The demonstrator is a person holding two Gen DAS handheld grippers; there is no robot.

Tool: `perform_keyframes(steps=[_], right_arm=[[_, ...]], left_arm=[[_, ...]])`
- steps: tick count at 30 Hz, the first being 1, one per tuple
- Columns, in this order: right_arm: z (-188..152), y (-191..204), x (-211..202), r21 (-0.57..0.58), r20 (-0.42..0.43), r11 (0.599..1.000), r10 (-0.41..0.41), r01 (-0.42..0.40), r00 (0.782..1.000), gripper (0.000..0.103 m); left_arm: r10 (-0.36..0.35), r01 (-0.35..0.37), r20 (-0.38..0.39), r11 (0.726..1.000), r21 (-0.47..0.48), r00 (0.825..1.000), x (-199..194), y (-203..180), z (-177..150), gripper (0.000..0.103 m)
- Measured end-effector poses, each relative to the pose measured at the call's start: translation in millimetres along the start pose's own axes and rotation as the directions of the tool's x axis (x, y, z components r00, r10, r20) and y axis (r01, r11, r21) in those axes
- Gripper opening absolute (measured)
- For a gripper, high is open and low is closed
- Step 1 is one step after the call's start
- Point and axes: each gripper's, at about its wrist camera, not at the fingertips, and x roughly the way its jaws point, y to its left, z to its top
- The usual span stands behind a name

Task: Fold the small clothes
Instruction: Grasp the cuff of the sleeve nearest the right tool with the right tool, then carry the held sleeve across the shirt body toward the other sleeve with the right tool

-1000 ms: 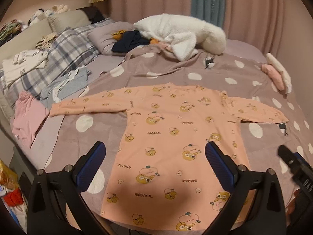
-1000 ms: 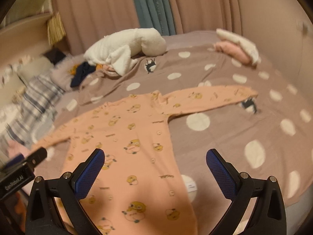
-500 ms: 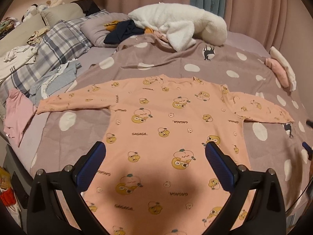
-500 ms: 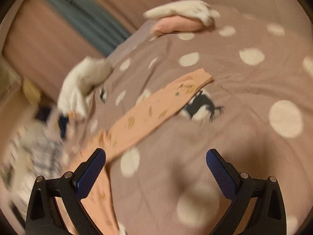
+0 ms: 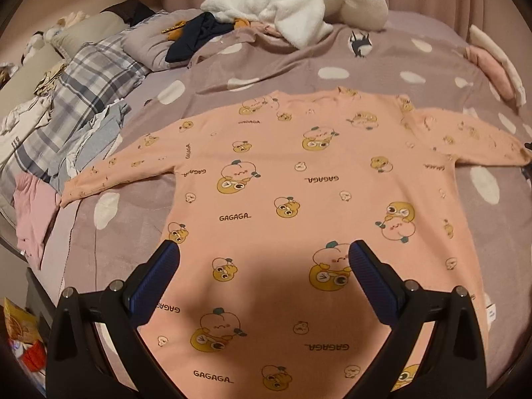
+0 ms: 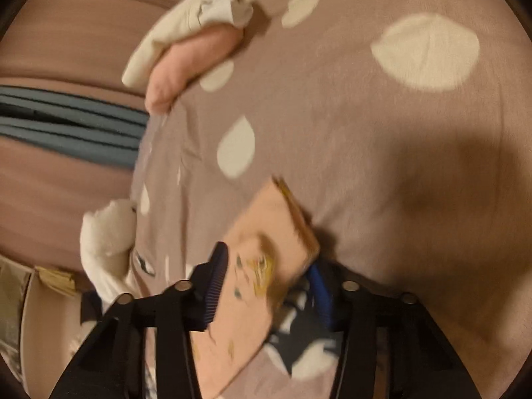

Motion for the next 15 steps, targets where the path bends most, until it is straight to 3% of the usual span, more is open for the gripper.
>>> perform_keyframes(steps=[2,3,6,9,15], right_arm=[[3,1,1,0.007,0.014,1.0,-0.016,0.016,1.0,0.013],[5,1,1,0.007,0.012,1.0,-0.012,0.012,1.0,0.009],[-1,15,-5,-0.015,0.028,1.0,-0.016,0.017,0.999,0.007],[-5,31,-6,-0.057,0.034,0.998,0.034,-0.032,0.999,0.007],[-54,113,-6,-0.233,-0.028,0.97,0.067,-0.072,0.997,0.007]], left_arm=[[-0.015,0.015,0.004,1.0,-0.008,1.0,0,1,1,0.102],[-0.018,0.018,0.008,1.0,-0.012,1.0,0,1,1,0.102],[-0.035,0.035,0.013,0.999,-0.016,0.999,-3,5,2,0.102],[-0.041,0.042,0.016,0.998,-0.043,0.999,-7,14,1,0.101],[-0.074,0.078,0.035,0.987,-0.14,0.997,-25,48,-2,0.102]])
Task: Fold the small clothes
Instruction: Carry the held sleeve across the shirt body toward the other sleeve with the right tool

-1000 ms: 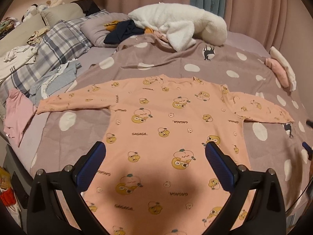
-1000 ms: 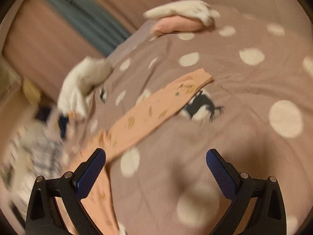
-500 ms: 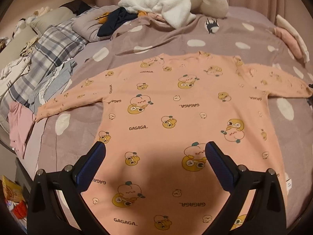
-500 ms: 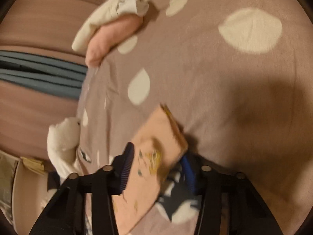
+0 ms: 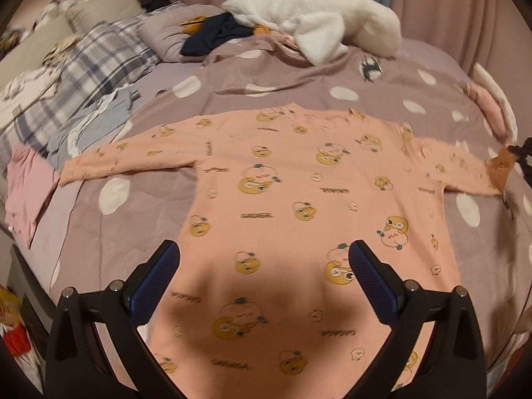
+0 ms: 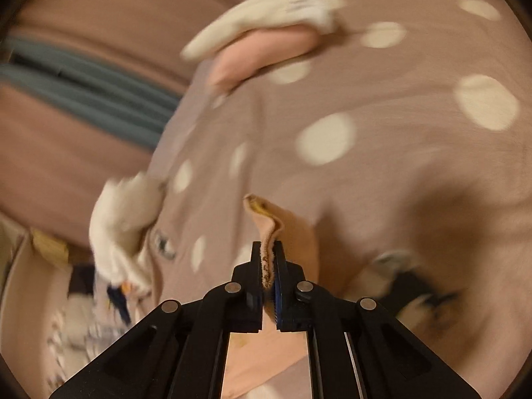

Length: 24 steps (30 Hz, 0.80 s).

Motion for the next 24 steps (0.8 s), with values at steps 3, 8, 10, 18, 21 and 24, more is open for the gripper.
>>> perform_keyframes(steps=[3,8,10,18,21,24], right_arm=[[-34,51,22,-0.073,-0.068,0.996,0.043,-0.048,0.997,0.007],[-113,137,71,-0.211,-0.214,0.967,0.098,-0.144,0.972,0.007],[-153,171,92,-0.256,-0.276,0.949,0.111,-0.185,0.955,0.007],[-279,252,160,-0.332,-0.469,0.906,0.082,-0.261,0.879,0.007],[-309,262,167,-0.365,-0.495,0.896,0.045,-0.254,0.868,0.007],[-327,268,177,-0.384,-0.516,0.888,0.022,-0.254,0.856,0.007]], left_arm=[[0.013,-0.013,-0.019,1.0,-0.011,1.0,-5,15,-2,0.102],[0.04,-0.04,0.007,0.999,-0.036,0.999,-13,45,-4,0.102],[0.041,-0.041,0.008,0.997,-0.059,0.999,-14,57,-4,0.102],[0.09,-0.084,0.021,0.979,-0.185,0.996,-21,120,-9,0.102],[0.102,-0.096,0.009,0.963,-0.25,0.995,-15,142,-11,0.102],[0.076,-0.076,-0.01,0.959,-0.274,0.997,-10,153,-14,0.102]])
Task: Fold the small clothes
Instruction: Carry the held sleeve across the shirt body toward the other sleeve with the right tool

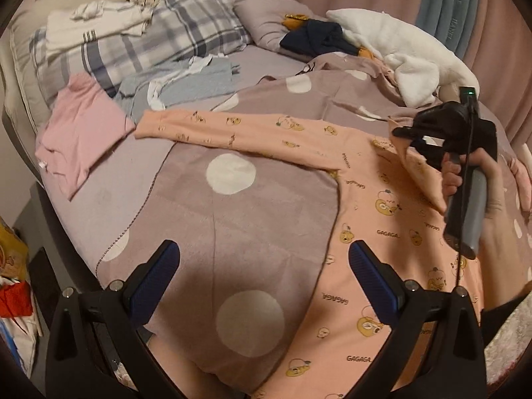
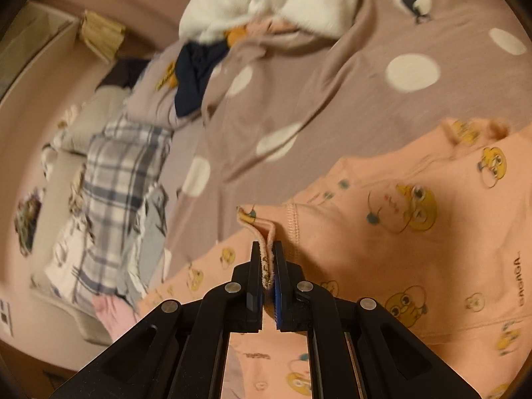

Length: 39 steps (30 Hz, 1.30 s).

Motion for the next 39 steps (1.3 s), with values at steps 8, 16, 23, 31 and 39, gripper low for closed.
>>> perform_keyframes(steps=[8,16,23,31,39], right_arm=[[-10,23,32,-0.035,-0.071,0.999,-0.02,0.018,0.997,0.007],[-21,45,51,-0.08,-0.149,0.997,-0.016,0.004,0.989,0.01],[-30,39,21,-0.071,-0.239,0.979,0.167,-0.189,0.956,0.061],[-32,-25,-80,-0.033,-0.105,0.978,0.202,-0.207,0.974,0.076],[-60,-153,-137,0.281,0.081,0.934,0.205,-0.22,0.975,0.084]], left_arm=[[0.003,-0.004,-0.02,0.999,-0.039,1.0,11,19,0,0.102],[0.015,-0.017,-0.028,0.997,-0.07,0.999,13,29,0,0.102],[0.013,-0.014,-0.033,0.999,-0.046,0.999,8,20,-4,0.102],[-0.037,0.037,0.0,0.999,-0.001,0.999,-11,-4,-7,0.102],[-0.051,0.051,0.005,0.998,0.037,0.999,-21,-21,-12,0.102]])
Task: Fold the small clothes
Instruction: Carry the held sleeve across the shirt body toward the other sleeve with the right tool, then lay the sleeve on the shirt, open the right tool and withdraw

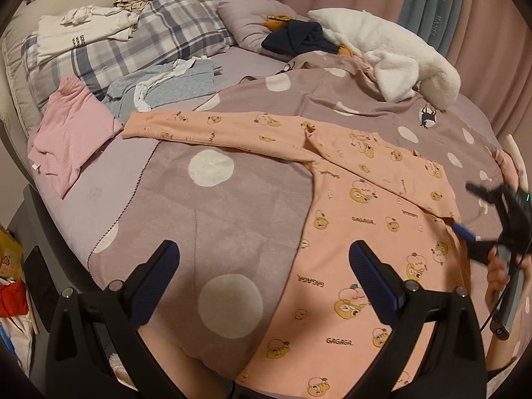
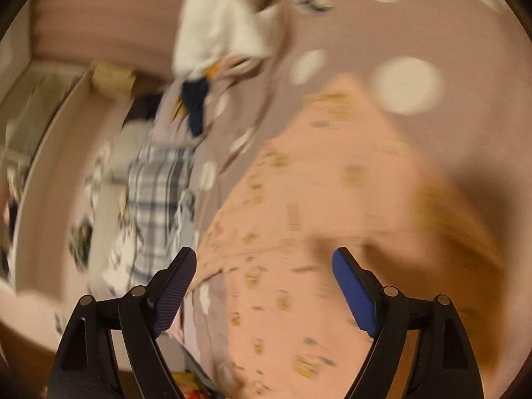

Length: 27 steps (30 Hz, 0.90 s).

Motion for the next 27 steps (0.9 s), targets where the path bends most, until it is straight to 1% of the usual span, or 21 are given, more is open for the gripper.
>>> perform_keyframes(steps=[3,4,6,7,8,10,13,15,16,17,18,19,23,24,25,26,27], right_arm=[[7,-37,-5,0.141,0.041,0.989,0.024,-0.03,0.999,0.084],[9,-48,-4,0.189,0.062,0.98,0.057,-0.068,0.996,0.084],[16,-59,-7,0.24,0.105,0.959,0.129,-0.151,0.986,0.084],[19,-58,-6,0.245,0.126,0.953,0.149,-0.176,0.981,0.084],[23,-56,-3,0.244,0.141,0.953,0.151,-0.182,0.978,0.084],[28,-50,4,0.245,0.152,0.956,0.127,-0.162,0.98,0.084],[34,-43,11,0.237,0.202,0.959,0.111,-0.158,0.973,0.084],[37,-47,3,0.232,0.273,0.959,0.096,-0.163,0.957,0.084],[37,-57,-9,0.231,0.308,0.957,0.099,-0.175,0.946,0.084],[37,-60,-12,0.234,0.325,0.952,0.113,-0.195,0.939,0.084],[38,-66,-14,0.241,0.322,0.945,0.136,-0.22,0.937,0.084],[38,-70,-14,0.247,0.322,0.942,0.142,-0.228,0.936,0.084],[39,-76,-19,0.256,0.334,0.938,0.143,-0.235,0.932,0.08],[38,-75,-20,0.255,0.332,0.94,0.136,-0.228,0.933,0.08],[39,-72,-21,0.248,0.324,0.948,0.115,-0.202,0.939,0.08],[34,-71,-25,0.236,0.314,0.957,0.091,-0.171,0.945,0.08],[32,-66,-27,0.212,0.301,0.971,0.045,-0.113,0.953,0.08]], left_arm=[[0.006,-0.006,0.001,1.0,0.012,1.0,-2,-6,-1,0.102],[0.006,-0.006,-0.001,1.0,0.02,1.0,-2,-8,-1,0.102],[0.014,-0.014,-0.003,0.999,0.045,1.0,-1,-13,-1,0.102],[0.019,-0.019,-0.003,0.998,0.052,1.0,-1,-14,-1,0.102],[0.031,-0.031,-0.002,0.998,0.063,1.0,0,-16,0,0.102],[0.044,-0.044,0.001,0.997,0.069,0.999,2,-18,2,0.102],[0.047,-0.046,-0.01,0.997,0.067,0.999,6,-20,2,0.102],[0.046,-0.044,-0.022,0.996,0.076,0.999,9,-21,2,0.102],[0.048,-0.046,-0.023,0.995,0.086,0.999,9,-23,1,0.102],[0.055,-0.053,-0.019,0.994,0.096,0.998,10,-23,1,0.102],[0.065,-0.064,-0.015,0.993,0.102,0.998,11,-24,2,0.102],[0.072,-0.07,-0.014,0.992,0.102,0.997,12,-24,2,0.102],[0.063,-0.06,-0.027,0.994,0.088,0.998,14,-20,1,0.102],[0.062,-0.06,-0.026,0.994,0.087,0.998,13,-19,1,0.102],[0.066,-0.064,-0.023,0.994,0.086,0.998,12,-17,0,0.102],[0.075,-0.074,-0.018,0.994,0.08,0.997,10,-14,1,0.102],[0.08,-0.079,-0.013,0.994,0.074,0.997,8,-12,1,0.102]])
